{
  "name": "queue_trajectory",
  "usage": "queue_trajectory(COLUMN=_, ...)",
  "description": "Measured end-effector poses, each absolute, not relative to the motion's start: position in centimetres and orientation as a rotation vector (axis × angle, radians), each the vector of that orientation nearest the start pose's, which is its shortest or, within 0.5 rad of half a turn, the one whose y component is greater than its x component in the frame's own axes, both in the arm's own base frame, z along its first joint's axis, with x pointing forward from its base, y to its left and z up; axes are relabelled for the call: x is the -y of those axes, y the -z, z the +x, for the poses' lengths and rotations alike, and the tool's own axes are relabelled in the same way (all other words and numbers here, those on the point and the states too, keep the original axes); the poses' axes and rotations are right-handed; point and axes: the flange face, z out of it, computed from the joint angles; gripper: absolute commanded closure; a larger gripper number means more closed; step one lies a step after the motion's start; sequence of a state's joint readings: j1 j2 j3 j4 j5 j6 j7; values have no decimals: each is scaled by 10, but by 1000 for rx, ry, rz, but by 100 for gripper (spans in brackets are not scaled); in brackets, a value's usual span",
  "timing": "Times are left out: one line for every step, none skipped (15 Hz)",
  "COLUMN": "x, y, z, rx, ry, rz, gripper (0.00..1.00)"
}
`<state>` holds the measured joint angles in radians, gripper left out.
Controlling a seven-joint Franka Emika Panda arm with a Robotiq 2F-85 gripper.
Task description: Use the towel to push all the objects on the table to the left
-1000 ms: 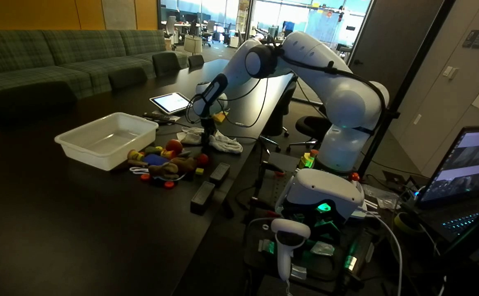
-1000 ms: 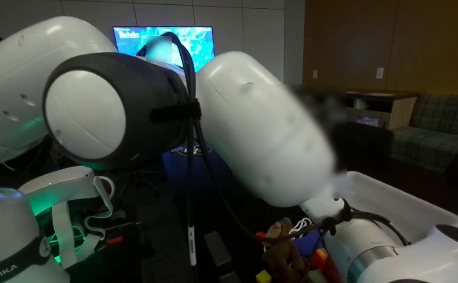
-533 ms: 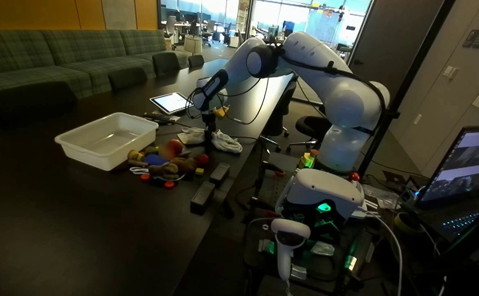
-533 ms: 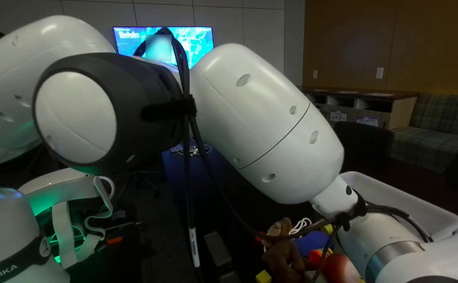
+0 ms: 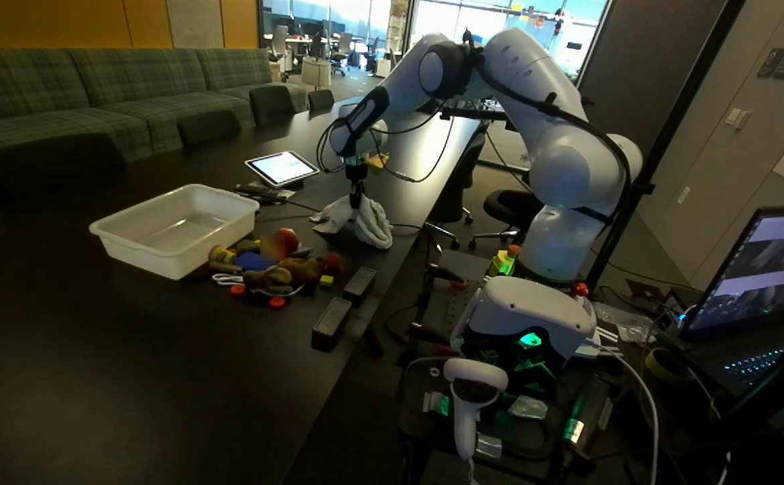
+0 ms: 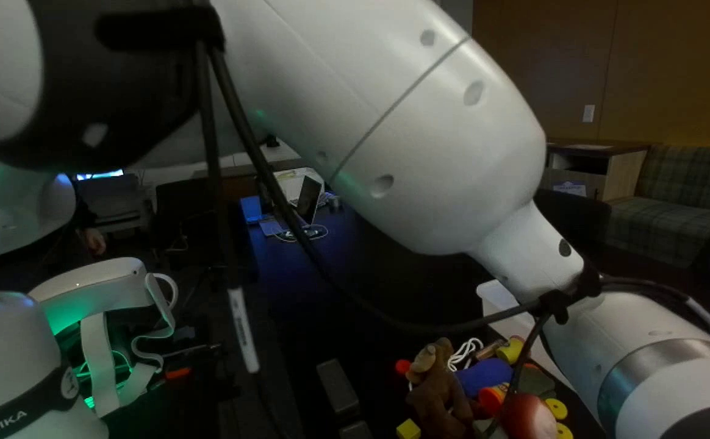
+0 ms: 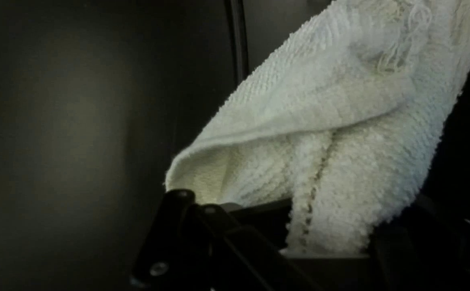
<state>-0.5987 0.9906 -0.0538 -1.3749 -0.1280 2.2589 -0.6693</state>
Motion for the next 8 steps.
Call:
queue_trajectory(x=434, y=-118, z=559, rx=201, ry=-275, rz=-3163, gripper=99)
queue_trajectory(x=437, y=-129, z=548, rx=202, ry=-280, rz=-3158, gripper=98)
queue_trajectory(x=440, y=-140, z=536, rx=204, ry=-288, rz=-3154, gripper=99)
queue_trajectory(x=442, y=-149, z=525, rx=205, ry=-300, rz=-3152, gripper=99)
queue_trajectory(x=443, y=-159, z=512, rx=206, ry=-316, rz=-3153, gripper=99)
queue_trajectory(x=443, y=-165, z=500, rx=207, ry=-338, rz=-3151, gripper=99)
queue_trajectory(x=441, y=-170, z=488, rx=209, ry=-361, rz=-3151, gripper=99)
queue_trajectory(x=438, y=-172, z=477, rx=214, ry=-389, rz=-3149, gripper=99)
